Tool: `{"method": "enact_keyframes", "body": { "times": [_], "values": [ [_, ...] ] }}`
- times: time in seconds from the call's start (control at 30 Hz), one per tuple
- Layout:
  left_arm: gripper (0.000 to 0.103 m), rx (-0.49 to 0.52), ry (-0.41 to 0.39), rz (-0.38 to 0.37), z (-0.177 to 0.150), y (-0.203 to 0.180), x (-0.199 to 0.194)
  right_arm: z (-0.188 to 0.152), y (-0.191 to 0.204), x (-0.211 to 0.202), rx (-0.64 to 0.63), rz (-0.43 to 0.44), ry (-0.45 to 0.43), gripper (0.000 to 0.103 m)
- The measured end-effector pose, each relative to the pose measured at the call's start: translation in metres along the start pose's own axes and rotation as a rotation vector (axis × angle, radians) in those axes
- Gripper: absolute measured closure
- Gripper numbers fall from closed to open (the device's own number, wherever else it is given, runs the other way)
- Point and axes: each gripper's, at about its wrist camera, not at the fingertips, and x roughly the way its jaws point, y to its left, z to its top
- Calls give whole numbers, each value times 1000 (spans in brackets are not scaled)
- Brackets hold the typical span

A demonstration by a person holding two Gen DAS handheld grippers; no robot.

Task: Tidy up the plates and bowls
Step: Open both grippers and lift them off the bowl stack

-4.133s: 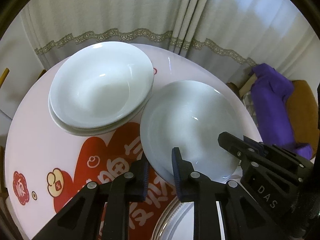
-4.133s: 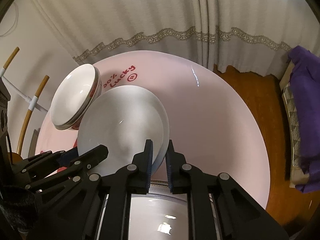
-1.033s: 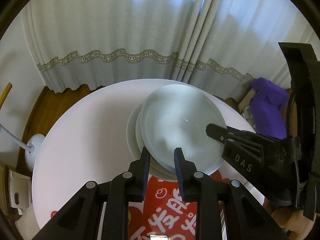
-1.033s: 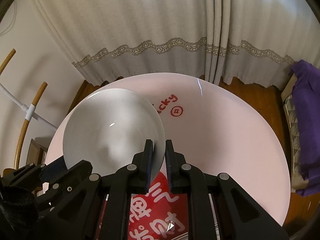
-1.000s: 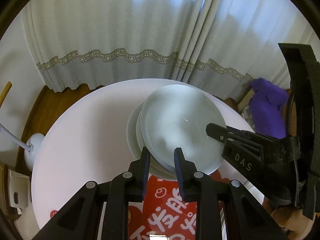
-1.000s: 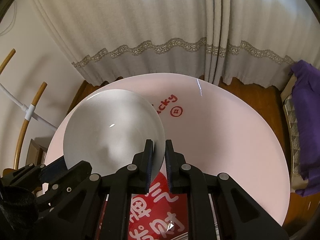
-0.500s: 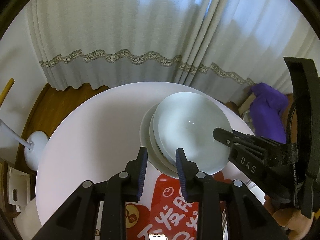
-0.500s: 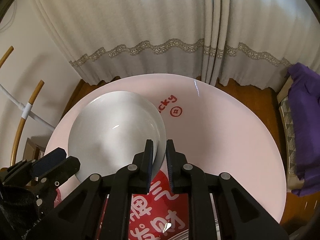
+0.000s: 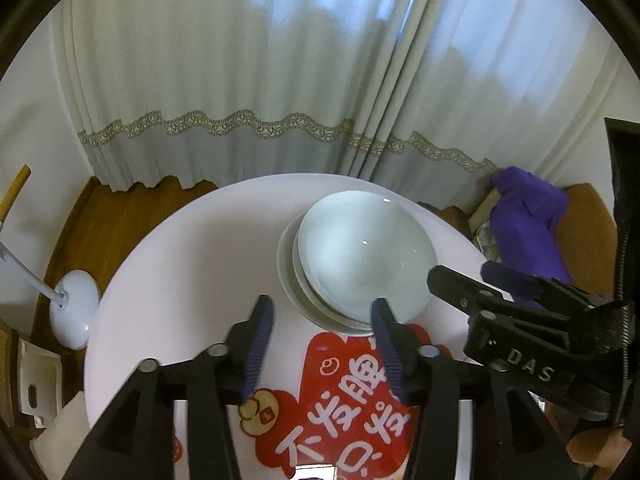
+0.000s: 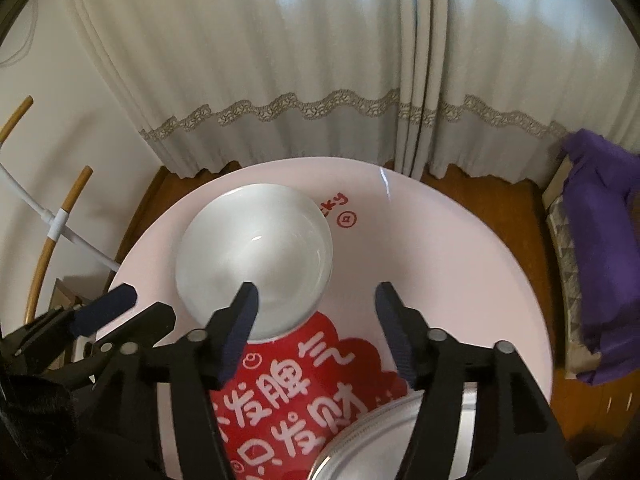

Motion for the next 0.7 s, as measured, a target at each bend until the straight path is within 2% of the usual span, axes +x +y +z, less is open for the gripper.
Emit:
{"method": "enact_keyframes", "body": {
  "times": [0.13, 0.33, 0.47, 0.57, 0.7],
  "values": [
    [41, 19, 1, 0, -1, -2, -14, -2, -5, -14, 49, 11, 34, 33],
    [35, 72, 18, 33, 3, -2, -20, 1, -8, -25, 91, 4, 46, 32],
    [35, 77, 48, 57, 15, -1, -8, 6, -7, -19, 98, -6, 52, 32],
    [35, 68, 81, 26, 25, 1, 6, 10, -6, -7, 103, -7, 70, 32],
    [37, 60, 115, 39, 35, 4, 27, 13, -11, 19, 129, 8, 114, 35]
  ]
}}
